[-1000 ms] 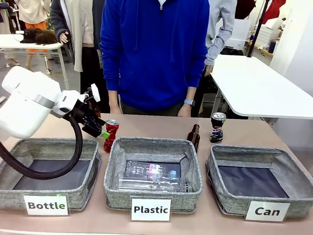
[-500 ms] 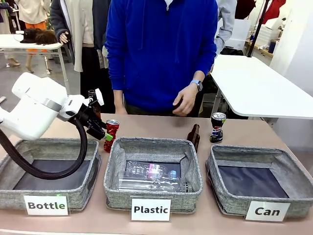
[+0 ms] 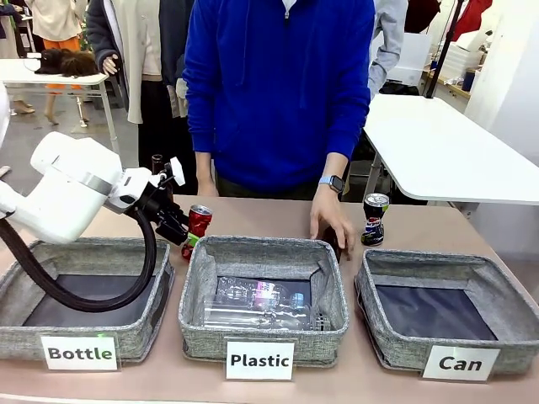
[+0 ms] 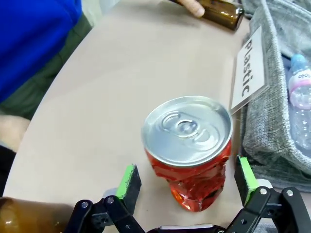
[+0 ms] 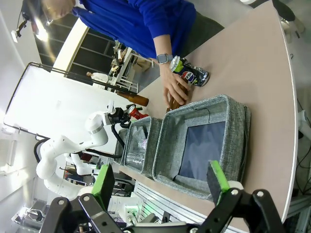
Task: Sort the can waste into the basket.
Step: Pick up the can waste from the table and place it in the right Fabric basket.
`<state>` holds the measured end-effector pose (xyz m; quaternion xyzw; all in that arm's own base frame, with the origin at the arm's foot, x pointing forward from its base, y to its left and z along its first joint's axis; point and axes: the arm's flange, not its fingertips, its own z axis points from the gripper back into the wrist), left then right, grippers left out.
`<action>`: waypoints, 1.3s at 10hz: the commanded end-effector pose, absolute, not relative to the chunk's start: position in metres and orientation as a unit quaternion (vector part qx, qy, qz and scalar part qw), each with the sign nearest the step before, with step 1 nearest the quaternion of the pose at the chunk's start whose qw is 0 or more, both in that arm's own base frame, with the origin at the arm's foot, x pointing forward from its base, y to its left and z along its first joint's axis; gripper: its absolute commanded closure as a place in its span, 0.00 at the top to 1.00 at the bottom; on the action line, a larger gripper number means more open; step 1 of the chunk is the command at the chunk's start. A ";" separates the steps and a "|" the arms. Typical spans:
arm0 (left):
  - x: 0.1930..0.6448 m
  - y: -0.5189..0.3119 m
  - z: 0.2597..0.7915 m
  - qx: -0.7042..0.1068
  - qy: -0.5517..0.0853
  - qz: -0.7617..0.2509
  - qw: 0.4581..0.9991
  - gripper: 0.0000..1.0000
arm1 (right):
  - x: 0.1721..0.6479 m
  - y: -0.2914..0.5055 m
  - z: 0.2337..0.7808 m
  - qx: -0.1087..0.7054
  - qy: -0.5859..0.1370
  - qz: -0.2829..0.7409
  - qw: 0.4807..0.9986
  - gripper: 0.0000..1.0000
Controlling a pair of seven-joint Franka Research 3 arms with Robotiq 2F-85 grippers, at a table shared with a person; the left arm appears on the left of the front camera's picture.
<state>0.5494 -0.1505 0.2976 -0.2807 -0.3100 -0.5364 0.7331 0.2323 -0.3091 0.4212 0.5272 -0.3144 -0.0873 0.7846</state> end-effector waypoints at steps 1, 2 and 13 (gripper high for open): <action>0.548 -0.149 0.300 -0.298 -0.322 -0.555 0.706 1.00 | 0.234 -0.311 0.422 0.528 -0.328 -0.077 0.779 1.00; 0.548 -0.150 0.300 -0.301 -0.323 -0.557 0.704 1.00 | 0.234 -0.311 0.422 0.528 -0.328 -0.077 0.779 1.00; 0.553 -0.157 0.295 -0.321 -0.330 -0.554 0.693 0.00 | 0.234 -0.311 0.422 0.528 -0.328 -0.077 0.779 1.00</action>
